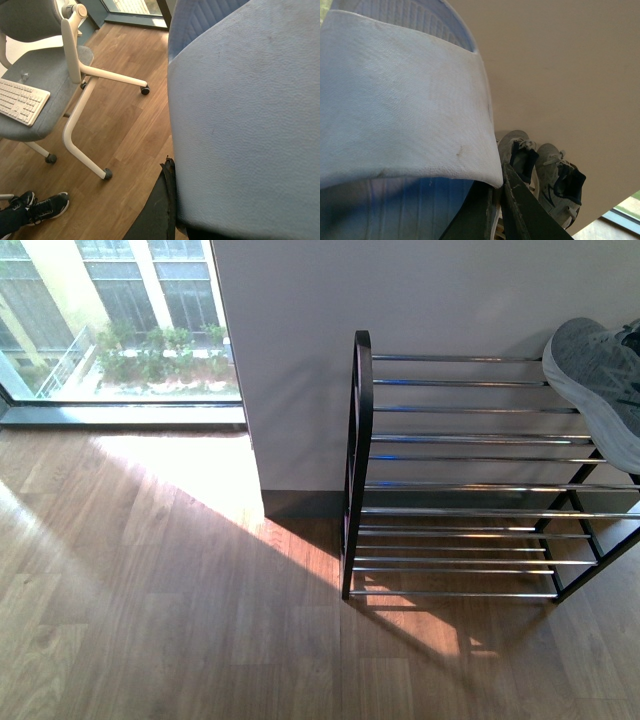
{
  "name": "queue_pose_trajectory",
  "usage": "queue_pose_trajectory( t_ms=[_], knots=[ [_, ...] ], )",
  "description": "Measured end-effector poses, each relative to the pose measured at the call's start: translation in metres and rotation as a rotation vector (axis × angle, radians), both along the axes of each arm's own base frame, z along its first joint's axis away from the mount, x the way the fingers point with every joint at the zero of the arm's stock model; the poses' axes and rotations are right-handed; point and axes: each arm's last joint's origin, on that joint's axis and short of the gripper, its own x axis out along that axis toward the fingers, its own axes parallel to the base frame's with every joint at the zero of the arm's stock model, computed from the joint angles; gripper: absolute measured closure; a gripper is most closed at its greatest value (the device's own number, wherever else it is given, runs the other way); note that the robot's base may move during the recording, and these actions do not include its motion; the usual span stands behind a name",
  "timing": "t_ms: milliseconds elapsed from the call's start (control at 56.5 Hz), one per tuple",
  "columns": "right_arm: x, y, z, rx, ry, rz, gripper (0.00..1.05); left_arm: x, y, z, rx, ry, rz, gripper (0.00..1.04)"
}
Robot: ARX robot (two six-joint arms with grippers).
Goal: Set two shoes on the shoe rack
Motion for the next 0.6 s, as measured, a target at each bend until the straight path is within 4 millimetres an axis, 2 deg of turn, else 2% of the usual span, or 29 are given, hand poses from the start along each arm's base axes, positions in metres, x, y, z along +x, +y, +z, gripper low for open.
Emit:
queue_pose_trajectory(
  t_ms=[602],
  knots=[
    [-0.0001, -0.0002, 0.0000, 0.000, 0.000, -0.002, 1.03, -0.0001, -0.0003, 0.0002, -0.001, -0.001, -0.002, 1.03]
  ],
)
